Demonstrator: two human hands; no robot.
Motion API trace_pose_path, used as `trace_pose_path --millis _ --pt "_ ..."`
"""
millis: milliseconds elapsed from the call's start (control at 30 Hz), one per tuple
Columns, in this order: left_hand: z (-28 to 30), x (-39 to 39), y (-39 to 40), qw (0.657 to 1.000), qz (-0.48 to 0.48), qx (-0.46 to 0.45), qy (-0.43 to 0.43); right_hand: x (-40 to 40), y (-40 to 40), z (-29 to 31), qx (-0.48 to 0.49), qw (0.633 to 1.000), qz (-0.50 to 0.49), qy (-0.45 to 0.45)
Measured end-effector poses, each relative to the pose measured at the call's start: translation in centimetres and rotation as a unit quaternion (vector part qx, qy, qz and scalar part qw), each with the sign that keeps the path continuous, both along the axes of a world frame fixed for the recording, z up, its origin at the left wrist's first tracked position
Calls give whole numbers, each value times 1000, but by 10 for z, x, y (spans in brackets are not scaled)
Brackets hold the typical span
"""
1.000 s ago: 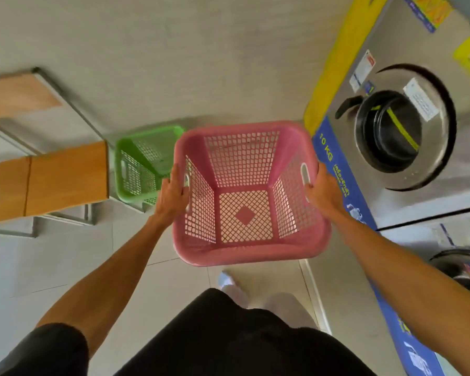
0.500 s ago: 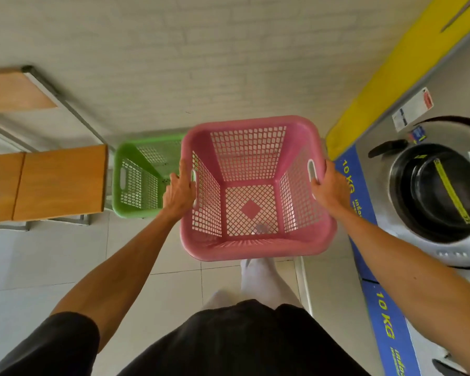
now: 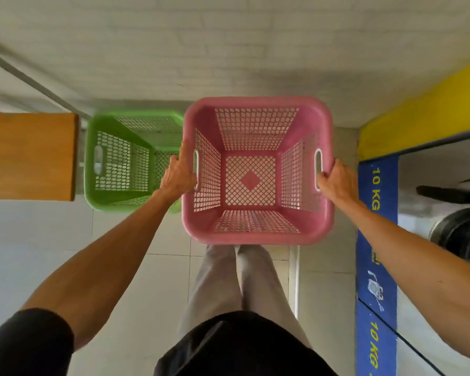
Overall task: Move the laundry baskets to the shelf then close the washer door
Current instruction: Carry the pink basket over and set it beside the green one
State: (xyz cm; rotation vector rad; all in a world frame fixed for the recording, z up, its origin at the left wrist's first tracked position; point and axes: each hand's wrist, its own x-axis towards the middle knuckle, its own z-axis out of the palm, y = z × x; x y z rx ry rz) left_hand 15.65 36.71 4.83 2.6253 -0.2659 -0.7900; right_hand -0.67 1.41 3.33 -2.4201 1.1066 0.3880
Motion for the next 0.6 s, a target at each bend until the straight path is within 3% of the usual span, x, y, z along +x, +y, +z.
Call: trace_pose_path --millis 300,600 --pt "-139 40 -8 998 6 -20 52 52 -22 -142 31 998 -13 54" --pt "-185 50 -18 996 -5 -43 72 66 -23 -204 42 995 -43 86"
